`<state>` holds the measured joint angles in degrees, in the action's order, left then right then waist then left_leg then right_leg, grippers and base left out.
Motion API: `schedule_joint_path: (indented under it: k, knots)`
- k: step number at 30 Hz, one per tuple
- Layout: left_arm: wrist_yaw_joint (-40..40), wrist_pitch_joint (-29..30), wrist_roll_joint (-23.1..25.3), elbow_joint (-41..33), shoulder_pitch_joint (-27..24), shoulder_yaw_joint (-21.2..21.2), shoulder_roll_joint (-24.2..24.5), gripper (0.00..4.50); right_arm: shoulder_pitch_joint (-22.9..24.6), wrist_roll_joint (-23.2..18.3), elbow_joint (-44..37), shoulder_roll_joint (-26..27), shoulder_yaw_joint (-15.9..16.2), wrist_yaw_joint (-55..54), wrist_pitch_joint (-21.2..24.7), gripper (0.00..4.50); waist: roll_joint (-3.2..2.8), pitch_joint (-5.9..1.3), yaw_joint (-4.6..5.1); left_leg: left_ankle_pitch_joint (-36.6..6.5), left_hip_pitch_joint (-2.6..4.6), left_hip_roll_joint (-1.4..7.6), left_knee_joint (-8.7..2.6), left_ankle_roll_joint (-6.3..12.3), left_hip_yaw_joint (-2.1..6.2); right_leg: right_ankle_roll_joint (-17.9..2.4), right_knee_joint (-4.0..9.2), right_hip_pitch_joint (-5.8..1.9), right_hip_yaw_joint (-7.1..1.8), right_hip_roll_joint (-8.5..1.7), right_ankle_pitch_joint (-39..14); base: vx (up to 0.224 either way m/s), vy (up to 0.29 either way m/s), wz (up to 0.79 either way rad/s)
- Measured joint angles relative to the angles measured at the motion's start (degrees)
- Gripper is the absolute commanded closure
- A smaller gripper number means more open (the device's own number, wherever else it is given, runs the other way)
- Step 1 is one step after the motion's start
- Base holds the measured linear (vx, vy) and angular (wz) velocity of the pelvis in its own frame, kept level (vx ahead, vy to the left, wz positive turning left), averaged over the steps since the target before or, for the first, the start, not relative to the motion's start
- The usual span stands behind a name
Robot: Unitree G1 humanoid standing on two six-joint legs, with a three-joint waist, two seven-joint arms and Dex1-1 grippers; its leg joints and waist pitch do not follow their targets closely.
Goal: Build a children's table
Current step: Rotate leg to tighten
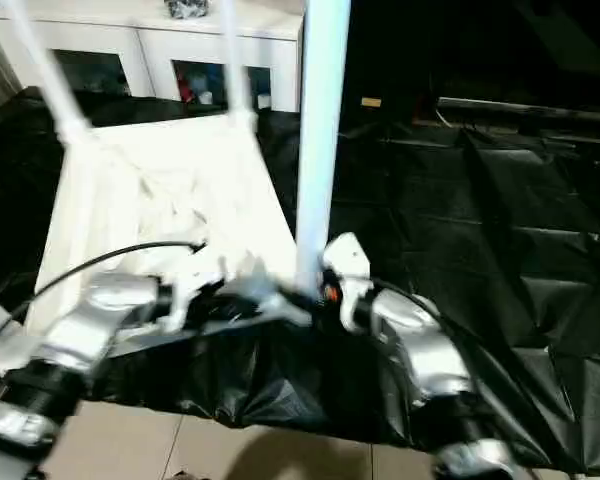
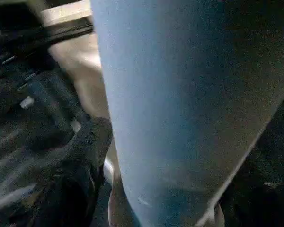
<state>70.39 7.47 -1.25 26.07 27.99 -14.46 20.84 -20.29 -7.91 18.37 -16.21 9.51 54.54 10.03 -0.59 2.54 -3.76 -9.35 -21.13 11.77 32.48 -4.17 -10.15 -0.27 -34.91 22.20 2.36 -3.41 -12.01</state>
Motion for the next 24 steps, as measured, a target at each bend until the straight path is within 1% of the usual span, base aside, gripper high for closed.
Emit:
schedule_joint_path:
  k: [3,4,6,7,8,9,10,11,12,13,15,22,24]
  knots:
    - [1.9,-0.7,-0.2,0.1,0.0,-0.1,0.9,4.50,0.0,-1.0,-1.0,-1.1,0.9,2.9,0.7,1.32,0.03,0.02,-0.14,0.0,-0.01,0.00,0.06,0.00,0.00,0.0,-0.03,-0.01,0.00,-0.02,0.0,0.000,0.000,0.00]
    - [2.6,-1.1,-0.3,0.2,0.0,-0.2,1.3,4.50,0.1,-1.2,-1.5,-1.8,1.3,3.9,0.8,1.57,0.07,0.04,-0.19,0.0,-0.01,0.00,0.06,0.00,-0.01,0.0,-0.03,-0.01,0.00,-0.02,0.0,0.000,0.000,0.00]
    - [3.8,-1.6,-0.4,0.6,0.1,-0.3,1.5,4.50,0.1,-1.3,-2.1,-2.8,1.7,5.6,1.1,1.65,0.12,0.08,-0.33,0.0,-0.01,0.00,0.06,0.00,-0.01,0.0,-0.03,-0.01,0.00,-0.02,0.0,0.000,0.000,0.00]
    - [4.5,-1.8,-0.7,0.9,0.2,-0.5,1.8,4.50,0.1,-1.4,-2.5,-3.5,2.0,6.7,1.4,1.65,0.12,0.08,-0.48,0.0,-0.01,0.00,0.06,0.00,-0.01,0.0,-0.02,-0.01,0.00,-0.02,0.0,0.000,0.000,0.00]
    - [5.3,-1.8,-1.0,1.3,0.3,-0.6,1.9,4.50,0.1,-1.5,-2.9,-4.1,2.3,7.8,1.8,1.78,0.12,0.08,-0.70,0.0,0.00,0.02,0.06,0.00,-0.01,0.0,-0.03,-0.01,0.02,-0.02,0.0,0.000,0.000,0.00]
    - [5.7,-1.9,-1.1,1.5,0.4,-0.7,2.0,4.50,0.1,-1.5,-3.0,-4.5,2.5,8.6,1.8,1.78,0.12,0.08,-0.88,0.0,-0.01,0.02,0.05,0.00,-0.01,0.0,-0.03,0.00,0.03,-0.01,0.0,0.000,0.000,0.00]
    - [6.1,-2.1,-1.2,1.7,0.5,-0.8,2.1,4.50,0.1,-1.5,-3.2,-4.9,3.0,9.2,1.8,2.02,0.12,0.08,-1.08,0.0,0.00,0.02,0.06,0.00,-0.01,0.0,-0.05,0.00,0.03,-0.01,0.0,0.000,0.000,0.00]
    - [6.6,-2.3,-1.3,1.9,0.6,-0.9,2.2,4.50,0.1,-1.5,-3.4,-5.3,3.4,9.8,1.8,2.05,0.12,0.08,-1.30,0.0,0.00,0.03,0.06,0.00,-0.01,0.0,-0.05,0.00,0.04,-0.01,0.0,0.000,0.000,0.00]
    - [6.8,-2.4,-1.3,1.9,0.6,-1.0,2.3,4.50,0.0,-1.4,-3.4,-5.4,3.5,10.0,1.7,2.15,0.12,0.08,-1.38,0.0,0.00,0.03,0.06,0.00,-0.01,0.0,-0.05,-0.01,0.04,-0.01,0.0,0.000,0.000,0.00]
    - [6.9,-2.5,-1.3,1.9,0.6,-1.1,2.4,4.50,0.0,-1.3,-3.5,-5.5,3.6,10.0,1.6,2.15,0.12,0.08,-1.40,0.0,0.00,0.03,0.08,0.00,-0.01,0.0,-0.06,-0.01,0.03,-0.02,0.0,0.000,0.000,0.00]
    - [7.0,-2.6,-1.3,1.9,0.6,-1.1,2.5,4.50,0.0,-1.2,-3.6,-5.5,3.7,10.0,1.5,2.37,0.12,0.08,-1.38,0.0,0.00,0.02,0.10,0.00,-0.02,0.0,-0.06,-0.02,0.02,-0.02,0.0,0.000,0.000,0.00]
    - [7.0,-2.9,-1.4,2.1,0.6,-1.1,2.4,4.50,0.4,-1.0,-4.3,-5.4,3.8,9.6,1.4,2.52,0.12,0.07,-1.41,0.0,0.02,0.03,0.10,0.00,-0.02,0.0,-0.08,-0.02,0.03,-0.02,0.0,0.000,0.000,0.00]
    - [5.5,-2.8,-1.4,2.5,0.6,-0.9,1.3,4.50,1.0,-0.9,-4.3,-4.5,3.1,7.9,1.3,2.52,0.13,0.07,-1.53,0.0,0.04,0.03,0.13,0.00,-0.01,0.0,-0.10,-0.06,0.04,-0.03,0.0,0.000,0.000,0.00]
